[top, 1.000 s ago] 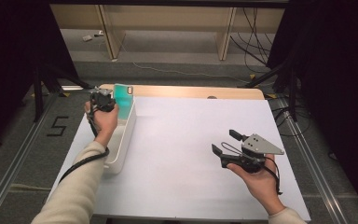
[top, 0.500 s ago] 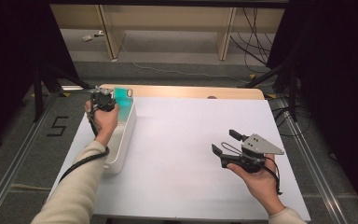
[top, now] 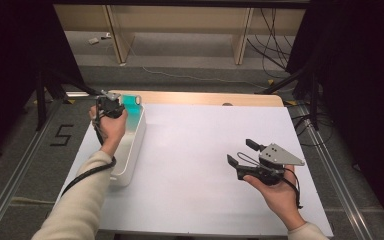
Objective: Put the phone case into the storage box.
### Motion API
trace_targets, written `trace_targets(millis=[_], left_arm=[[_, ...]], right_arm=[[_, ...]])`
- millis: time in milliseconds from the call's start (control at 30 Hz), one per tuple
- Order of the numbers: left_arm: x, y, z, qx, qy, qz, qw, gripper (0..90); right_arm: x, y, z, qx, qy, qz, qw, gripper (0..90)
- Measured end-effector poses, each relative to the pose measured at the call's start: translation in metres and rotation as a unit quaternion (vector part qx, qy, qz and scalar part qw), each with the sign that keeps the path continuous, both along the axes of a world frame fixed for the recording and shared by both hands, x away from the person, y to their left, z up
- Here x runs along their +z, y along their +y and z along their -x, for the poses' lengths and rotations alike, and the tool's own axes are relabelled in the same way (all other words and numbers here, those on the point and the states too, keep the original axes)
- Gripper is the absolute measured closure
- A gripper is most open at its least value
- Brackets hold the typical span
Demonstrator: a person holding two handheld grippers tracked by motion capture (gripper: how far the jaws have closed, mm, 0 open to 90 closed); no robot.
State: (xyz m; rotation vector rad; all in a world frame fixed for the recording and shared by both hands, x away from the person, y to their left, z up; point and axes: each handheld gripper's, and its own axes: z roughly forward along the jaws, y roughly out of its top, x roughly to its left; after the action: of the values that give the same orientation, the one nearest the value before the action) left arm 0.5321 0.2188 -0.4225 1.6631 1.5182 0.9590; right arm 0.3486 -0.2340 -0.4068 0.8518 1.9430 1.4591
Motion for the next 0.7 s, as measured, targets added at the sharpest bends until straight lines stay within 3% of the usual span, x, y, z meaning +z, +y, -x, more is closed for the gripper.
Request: trace_targets(millis=[67, 100, 533, 600, 700], left_arm=[[0.002, 0.001, 0.003, 0.003, -0.007, 0.005, 1.0000, 72.3], [0.004, 0.001, 0.005, 0.006, -0.005, 0.012, 0.9999, 71.4], [0.023, 0.005, 0.021, -0.021, -0.022, 0.041, 0.9987, 57.6], [0.025, 0.006, 0.024, -0.028, -0.015, 0.049, 0.9983, 55.1], [0.028, 0.008, 0.032, -0.025, -0.025, 0.065, 0.9973, 50.9]], right_arm=[[0.000, 0.000, 0.001, 0.000, 0.011, -0.002, 0.9999, 19.6], [0.000, 0.000, 0.000, -0.001, 0.000, 0.000, 1.0000, 19.7], [-0.001, 0.000, -0.001, 0.002, -0.002, -0.005, 1.0000, 19.6], [-0.001, 0.000, -0.001, 0.002, -0.002, -0.004, 1.0000, 19.6], [-0.001, 0.000, -0.001, 0.000, -0.002, -0.005, 1.0000, 19.6]])
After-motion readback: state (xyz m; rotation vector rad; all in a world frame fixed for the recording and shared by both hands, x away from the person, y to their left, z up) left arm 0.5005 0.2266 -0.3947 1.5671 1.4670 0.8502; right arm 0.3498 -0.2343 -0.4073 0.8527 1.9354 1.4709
